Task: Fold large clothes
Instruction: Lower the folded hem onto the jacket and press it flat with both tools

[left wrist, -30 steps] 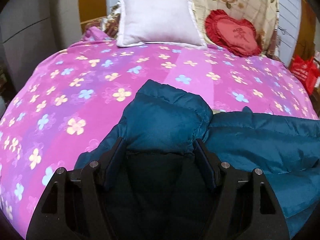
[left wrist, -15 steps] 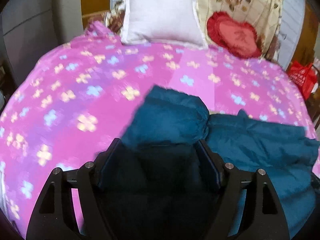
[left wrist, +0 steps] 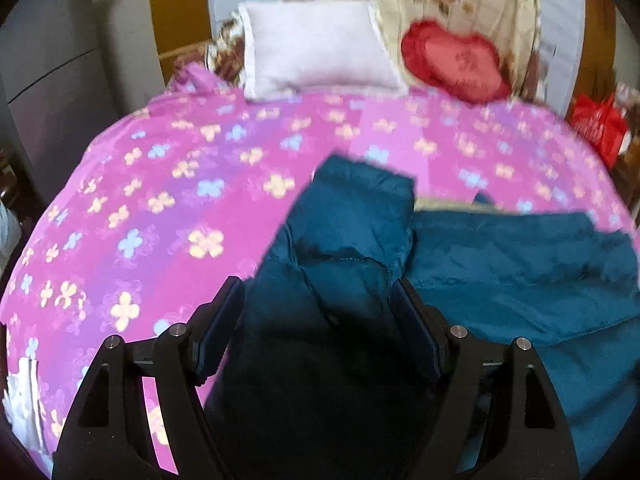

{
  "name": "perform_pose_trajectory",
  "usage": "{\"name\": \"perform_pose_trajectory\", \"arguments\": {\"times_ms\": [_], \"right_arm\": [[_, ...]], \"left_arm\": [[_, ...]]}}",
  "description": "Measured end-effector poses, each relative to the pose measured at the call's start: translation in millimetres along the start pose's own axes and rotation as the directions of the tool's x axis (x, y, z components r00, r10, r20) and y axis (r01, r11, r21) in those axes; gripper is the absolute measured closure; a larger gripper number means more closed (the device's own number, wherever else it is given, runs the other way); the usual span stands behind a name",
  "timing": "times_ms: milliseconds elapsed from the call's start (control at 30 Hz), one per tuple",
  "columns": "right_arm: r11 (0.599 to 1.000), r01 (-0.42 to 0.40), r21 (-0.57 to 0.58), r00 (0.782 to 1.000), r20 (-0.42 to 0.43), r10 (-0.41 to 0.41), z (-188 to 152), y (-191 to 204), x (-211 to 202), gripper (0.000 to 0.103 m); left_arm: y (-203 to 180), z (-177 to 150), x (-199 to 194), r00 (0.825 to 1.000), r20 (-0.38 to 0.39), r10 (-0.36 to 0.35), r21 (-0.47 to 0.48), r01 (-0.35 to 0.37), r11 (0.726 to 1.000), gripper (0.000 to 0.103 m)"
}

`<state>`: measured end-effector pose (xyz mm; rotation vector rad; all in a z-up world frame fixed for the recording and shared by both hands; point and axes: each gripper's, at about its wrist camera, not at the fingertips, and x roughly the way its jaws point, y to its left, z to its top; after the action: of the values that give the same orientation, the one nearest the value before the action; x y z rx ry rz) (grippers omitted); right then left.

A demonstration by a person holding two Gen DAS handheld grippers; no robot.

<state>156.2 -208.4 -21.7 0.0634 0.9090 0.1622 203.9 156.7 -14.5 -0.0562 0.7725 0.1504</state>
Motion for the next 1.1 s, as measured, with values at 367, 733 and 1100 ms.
{"name": "perform_pose_trajectory", "arguments": {"times_ms": [367, 733, 1100], "right_arm": [[0.997, 0.019, 0.071, 0.979, 0.203, -0.034, -24.6, -14.4, -63.1, 0.000], [0.995, 0.005, 0.097, 0.994, 0.110, -0.016, -61.6, -37.6, -37.4, 0.000], [0.995, 0.042, 0.091, 0.989, 0.136, -0.054, -71.8, -33.7, -48.0, 0.000]], "left_arm": [[-53.1, -44.1, -73.5, 0.979, 0.030, -0.201, 0.098, 0.197, 0.976, 0.027], [-93.2, -77.9, -44.3, 0.969, -0.101, -0.228, 0.056, 0.234, 0.971, 0.013], [-96.5, -93.4, -49.0, 0.981, -0.067, -0.181, 0.069, 0.185, 0.980, 0.009]]}}
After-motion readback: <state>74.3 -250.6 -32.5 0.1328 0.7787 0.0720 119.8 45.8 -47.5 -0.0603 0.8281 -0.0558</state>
